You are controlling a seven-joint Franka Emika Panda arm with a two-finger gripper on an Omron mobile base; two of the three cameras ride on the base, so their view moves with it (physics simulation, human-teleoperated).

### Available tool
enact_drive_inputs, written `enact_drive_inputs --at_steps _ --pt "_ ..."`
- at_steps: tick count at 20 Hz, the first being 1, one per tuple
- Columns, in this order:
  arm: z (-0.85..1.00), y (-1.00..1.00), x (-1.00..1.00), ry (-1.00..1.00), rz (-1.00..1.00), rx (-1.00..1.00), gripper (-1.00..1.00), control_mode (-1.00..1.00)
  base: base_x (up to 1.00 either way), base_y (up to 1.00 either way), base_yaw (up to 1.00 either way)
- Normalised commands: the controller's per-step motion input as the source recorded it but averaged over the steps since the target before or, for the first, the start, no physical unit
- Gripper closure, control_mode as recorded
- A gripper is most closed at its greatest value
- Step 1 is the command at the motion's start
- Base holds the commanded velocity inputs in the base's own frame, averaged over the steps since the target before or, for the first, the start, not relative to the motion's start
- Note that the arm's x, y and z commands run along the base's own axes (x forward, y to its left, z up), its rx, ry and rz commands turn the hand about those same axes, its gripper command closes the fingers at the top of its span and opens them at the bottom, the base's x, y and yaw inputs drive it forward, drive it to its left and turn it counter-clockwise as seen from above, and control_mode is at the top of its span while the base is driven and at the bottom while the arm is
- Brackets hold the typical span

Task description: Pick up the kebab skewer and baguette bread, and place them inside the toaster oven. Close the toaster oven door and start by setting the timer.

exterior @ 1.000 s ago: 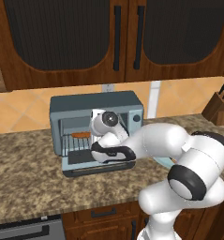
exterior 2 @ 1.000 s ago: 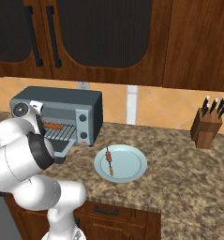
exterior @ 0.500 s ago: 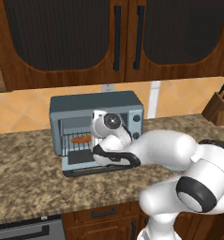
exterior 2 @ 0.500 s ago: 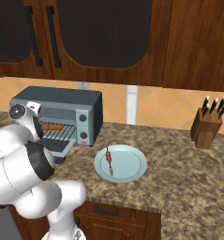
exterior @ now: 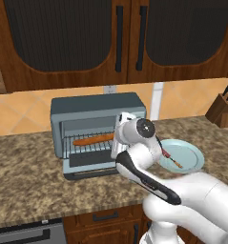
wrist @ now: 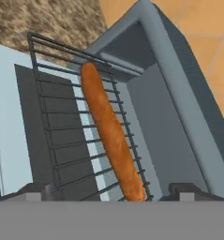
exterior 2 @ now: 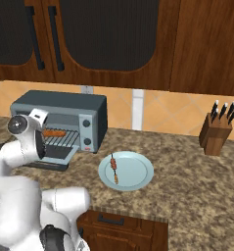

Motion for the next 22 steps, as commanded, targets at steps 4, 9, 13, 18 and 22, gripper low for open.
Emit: enact_drive_inputs --at_steps 4,9,13,18,22 --pt "0.52 -0.72 -0.55 0.22 -0.57 0.09 -1.00 -1.00 0.00 0.00 0.00" --pt "0.51 -0.86 -0.41 0.33 -0.54 0.06 -1.00 -1.00 0.00 0.00 0.00" --pt "0.38 -1.00 -0.34 0.40 -0.40 0.16 -1.00 -1.00 0.00 0.00 0.00" --pt "-0.07 -0.88 -0.08 0.26 -0.33 0.17 -1.00 -1.00 0.00 0.00 0.00" --pt "-0.24 -0.77 -0.07 0.23 -0.25 0.15 -1.00 -1.00 0.00 0.00 0.00"
